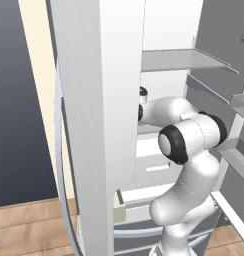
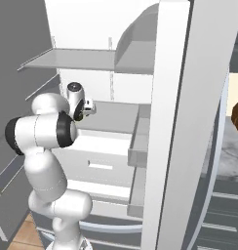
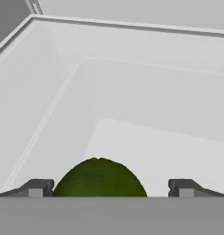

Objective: Open the fridge, remove the pear, lime, and steak, and place them on any counter.

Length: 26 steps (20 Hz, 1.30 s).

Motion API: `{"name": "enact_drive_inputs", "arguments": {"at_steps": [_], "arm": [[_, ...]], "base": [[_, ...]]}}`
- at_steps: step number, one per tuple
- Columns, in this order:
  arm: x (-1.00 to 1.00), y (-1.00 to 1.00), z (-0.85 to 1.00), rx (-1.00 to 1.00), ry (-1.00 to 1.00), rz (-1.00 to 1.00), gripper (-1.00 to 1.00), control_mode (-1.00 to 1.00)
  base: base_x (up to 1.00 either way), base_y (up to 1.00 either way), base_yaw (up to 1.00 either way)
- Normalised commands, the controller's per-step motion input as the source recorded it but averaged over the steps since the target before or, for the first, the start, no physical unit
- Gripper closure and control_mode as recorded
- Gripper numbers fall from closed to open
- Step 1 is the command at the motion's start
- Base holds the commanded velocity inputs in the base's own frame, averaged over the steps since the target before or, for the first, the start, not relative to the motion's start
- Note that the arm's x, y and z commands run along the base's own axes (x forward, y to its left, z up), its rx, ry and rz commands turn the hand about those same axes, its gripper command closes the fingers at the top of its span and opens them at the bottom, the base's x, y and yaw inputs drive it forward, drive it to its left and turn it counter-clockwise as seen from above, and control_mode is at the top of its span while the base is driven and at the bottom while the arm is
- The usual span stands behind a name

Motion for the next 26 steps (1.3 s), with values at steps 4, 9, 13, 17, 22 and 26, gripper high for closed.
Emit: {"name": "enact_drive_inputs", "arguments": {"at_steps": [4,9,13,17,22,26], "arm": [[0.03,0.00,-0.46,0.00,0.02,-0.03,1.00,-1.00],[-0.71,-0.26,-0.17,0.00,-0.09,0.00,1.00,-1.00],[-1.00,-0.77,0.61,0.00,-0.21,0.00,1.00,-1.00],[-1.00,-0.47,0.53,-0.01,-0.01,0.00,1.00,-1.00],[-1.00,-0.17,0.46,0.00,0.06,-0.01,1.00,-1.00],[-1.00,-0.14,0.41,-0.01,0.18,-0.09,1.00,-1.00]], "base": [[0.00,0.00,0.00],[0.00,0.00,0.00],[0.00,0.00,0.00],[0.00,0.00,0.00],[0.00,0.00,0.00],[0.00,0.00,0.00]]}}
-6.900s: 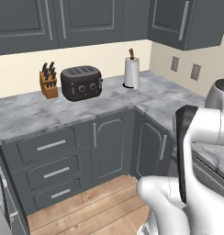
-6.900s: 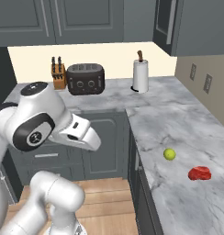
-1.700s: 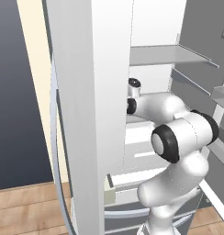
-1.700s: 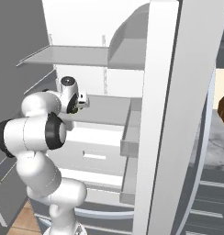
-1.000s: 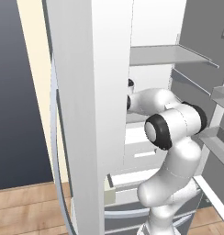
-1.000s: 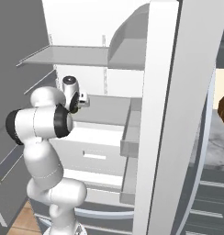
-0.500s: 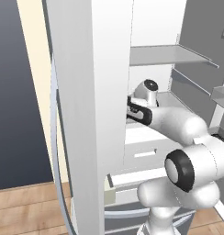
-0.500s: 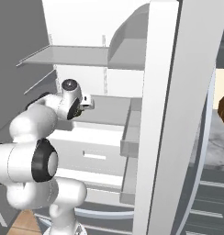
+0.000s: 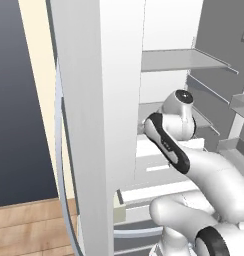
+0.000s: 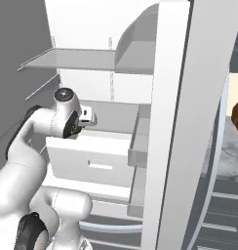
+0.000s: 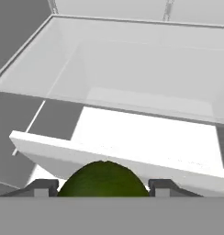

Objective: Open the fridge, remove the pear, lime, and steak, and place them on any counter.

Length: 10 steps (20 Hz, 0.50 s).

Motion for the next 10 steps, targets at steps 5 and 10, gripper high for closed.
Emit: {"name": "enact_drive_inputs", "arguments": {"at_steps": [5,10], "arm": [[-0.96,-0.19,0.30,-0.04,0.19,-0.13,1.00,-1.00],[-0.56,-0.20,0.00,-0.05,0.11,-0.06,1.00,1.00]], "base": [[0.00,0.00,0.00],[-0.17,-0.01,0.00]]}}
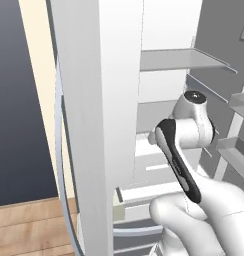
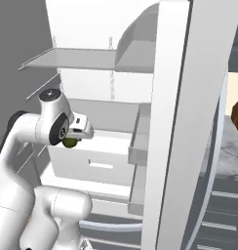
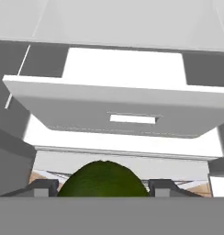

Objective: Open the fridge, remove the pear, lime, and steak, and place them on any counter.

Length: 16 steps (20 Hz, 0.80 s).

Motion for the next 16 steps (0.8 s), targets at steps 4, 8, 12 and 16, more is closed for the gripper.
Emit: {"name": "enact_drive_inputs", "arguments": {"at_steps": [4,8,12,16], "arm": [[0.00,0.00,0.00,0.00,0.00,0.00,1.00,1.00],[0.00,0.00,0.00,0.00,0.00,0.00,1.00,1.00],[0.00,0.00,0.00,0.00,0.00,0.00,1.00,1.00],[0.00,0.00,0.00,0.00,0.00,0.00,1.00,1.00]], "base": [[-1.00,-0.32,0.00],[-1.00,-0.30,0.00],[-0.95,-0.25,0.00],[-0.06,-0.93,0.00]]}}
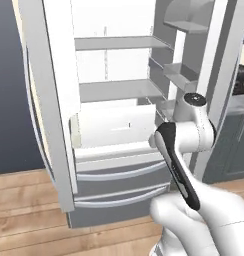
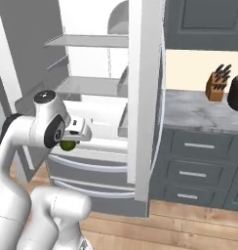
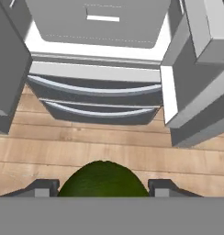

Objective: Open the fridge, remove the pear, lime, and steak, and place them on any counter.

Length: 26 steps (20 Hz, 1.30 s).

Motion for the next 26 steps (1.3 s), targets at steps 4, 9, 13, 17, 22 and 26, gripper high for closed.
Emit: {"name": "enact_drive_inputs", "arguments": {"at_steps": [4,9,13,17,22,26], "arm": [[0.00,0.00,0.00,0.00,0.00,0.00,1.00,1.00],[0.00,0.00,0.00,0.00,0.00,0.00,1.00,1.00],[0.00,0.00,0.00,0.00,0.00,0.00,1.00,1.00],[0.00,0.00,0.00,0.00,0.00,0.00,1.00,1.00],[0.00,0.00,0.00,0.00,0.00,0.00,1.00,1.00],[0.00,0.00,0.00,0.00,0.00,0.00,1.00,1.00]], "base": [[-0.04,-1.00,0.00],[-0.31,-1.00,0.00],[0.06,-1.00,-0.09],[0.25,-1.00,-0.58],[0.18,-0.97,-0.79],[0.24,-1.00,-0.75]]}}
